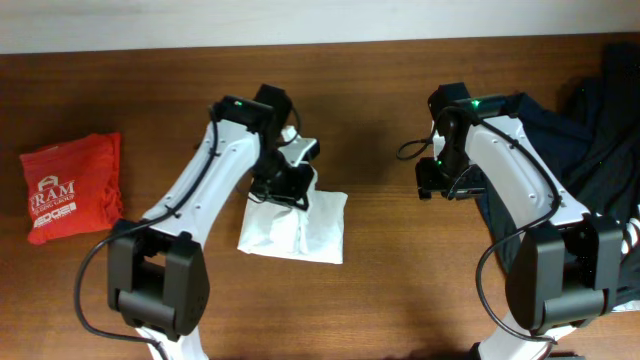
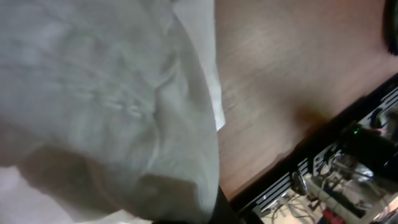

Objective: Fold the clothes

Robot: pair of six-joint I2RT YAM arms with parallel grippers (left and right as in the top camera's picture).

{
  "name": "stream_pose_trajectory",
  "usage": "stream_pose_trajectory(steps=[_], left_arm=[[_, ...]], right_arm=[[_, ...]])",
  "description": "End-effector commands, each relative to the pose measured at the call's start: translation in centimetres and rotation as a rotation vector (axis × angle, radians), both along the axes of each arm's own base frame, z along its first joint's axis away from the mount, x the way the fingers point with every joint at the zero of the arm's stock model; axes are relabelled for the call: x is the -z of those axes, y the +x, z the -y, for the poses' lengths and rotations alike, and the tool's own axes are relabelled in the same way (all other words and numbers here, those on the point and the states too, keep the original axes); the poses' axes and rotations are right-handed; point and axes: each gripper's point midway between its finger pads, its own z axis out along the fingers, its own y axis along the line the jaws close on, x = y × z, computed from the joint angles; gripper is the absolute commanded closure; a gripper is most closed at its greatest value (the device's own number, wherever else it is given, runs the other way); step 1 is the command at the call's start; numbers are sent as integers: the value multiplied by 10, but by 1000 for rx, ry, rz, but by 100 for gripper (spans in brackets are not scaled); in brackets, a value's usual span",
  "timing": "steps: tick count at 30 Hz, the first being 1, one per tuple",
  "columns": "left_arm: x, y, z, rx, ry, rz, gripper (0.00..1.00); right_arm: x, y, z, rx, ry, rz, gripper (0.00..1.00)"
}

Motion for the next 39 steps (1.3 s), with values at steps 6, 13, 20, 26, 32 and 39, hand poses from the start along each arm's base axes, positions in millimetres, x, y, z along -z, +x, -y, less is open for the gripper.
stream_pose_trajectory(steps=[6, 13, 20, 26, 32, 39], left_arm=[[28, -20, 43, 150, 55, -9, 54], [-61, 52, 27, 84, -95, 277, 49], [-19, 93, -63, -156, 6, 204, 39], [79, 69, -89, -120, 174, 22, 43], [113, 73, -138, -201, 450, 9, 48], [111, 67, -155, -341, 461, -61, 39]], right_arm=[[-1, -1, 3, 1, -15, 7, 35], [-2, -2, -23, -111, 146, 0, 34], [-27, -9, -120, -380, 614, 57, 34], [-10, -24, -169, -469, 613, 5, 34], [30, -40, -199, -542, 602, -95, 36], [79, -28, -222, -592, 598, -81, 35]])
